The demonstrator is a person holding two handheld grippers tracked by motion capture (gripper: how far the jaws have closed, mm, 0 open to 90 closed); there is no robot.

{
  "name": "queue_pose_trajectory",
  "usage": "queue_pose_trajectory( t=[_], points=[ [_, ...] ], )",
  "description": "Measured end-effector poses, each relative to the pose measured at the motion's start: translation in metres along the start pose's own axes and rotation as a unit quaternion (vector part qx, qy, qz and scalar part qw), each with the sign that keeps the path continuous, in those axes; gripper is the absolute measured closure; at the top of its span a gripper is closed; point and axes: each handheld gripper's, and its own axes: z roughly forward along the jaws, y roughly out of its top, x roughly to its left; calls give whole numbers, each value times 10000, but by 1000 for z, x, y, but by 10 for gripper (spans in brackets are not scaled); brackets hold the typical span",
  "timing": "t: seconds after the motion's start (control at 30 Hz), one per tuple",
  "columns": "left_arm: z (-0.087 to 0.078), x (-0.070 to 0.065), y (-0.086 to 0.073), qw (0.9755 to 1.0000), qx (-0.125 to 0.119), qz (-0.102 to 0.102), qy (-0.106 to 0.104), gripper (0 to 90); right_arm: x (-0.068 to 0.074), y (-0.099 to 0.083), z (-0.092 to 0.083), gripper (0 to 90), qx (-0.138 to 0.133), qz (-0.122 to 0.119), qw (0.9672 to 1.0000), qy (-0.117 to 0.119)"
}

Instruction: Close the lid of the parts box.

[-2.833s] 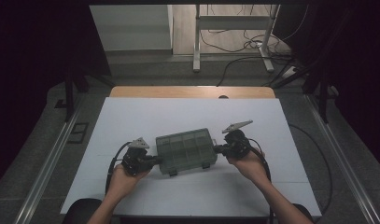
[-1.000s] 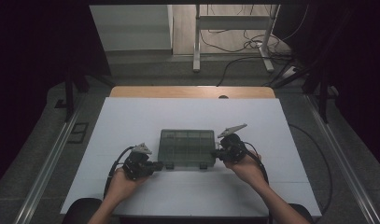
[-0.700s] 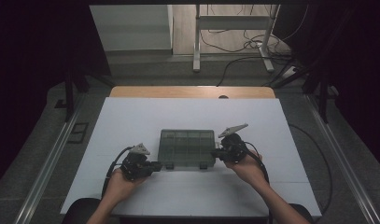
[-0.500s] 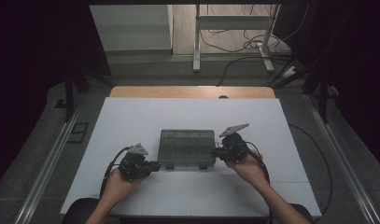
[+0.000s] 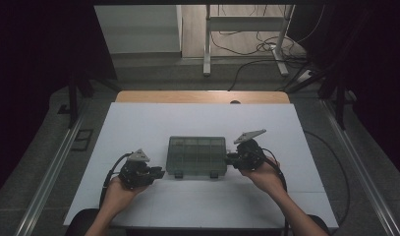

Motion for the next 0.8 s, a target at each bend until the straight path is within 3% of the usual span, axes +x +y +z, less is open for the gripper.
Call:
queue_pose_trajectory(
  t=[0.3,0.8],
  points=[
    [-6,3,-1,10000,-79,-13,25,695,0,-2,-4,656,17,-98,9999,-110],
    [-18,9,-4,9996,-185,17,199,609,-4,-10,-17,541,-73,-40,9998,-191]
  ],
)
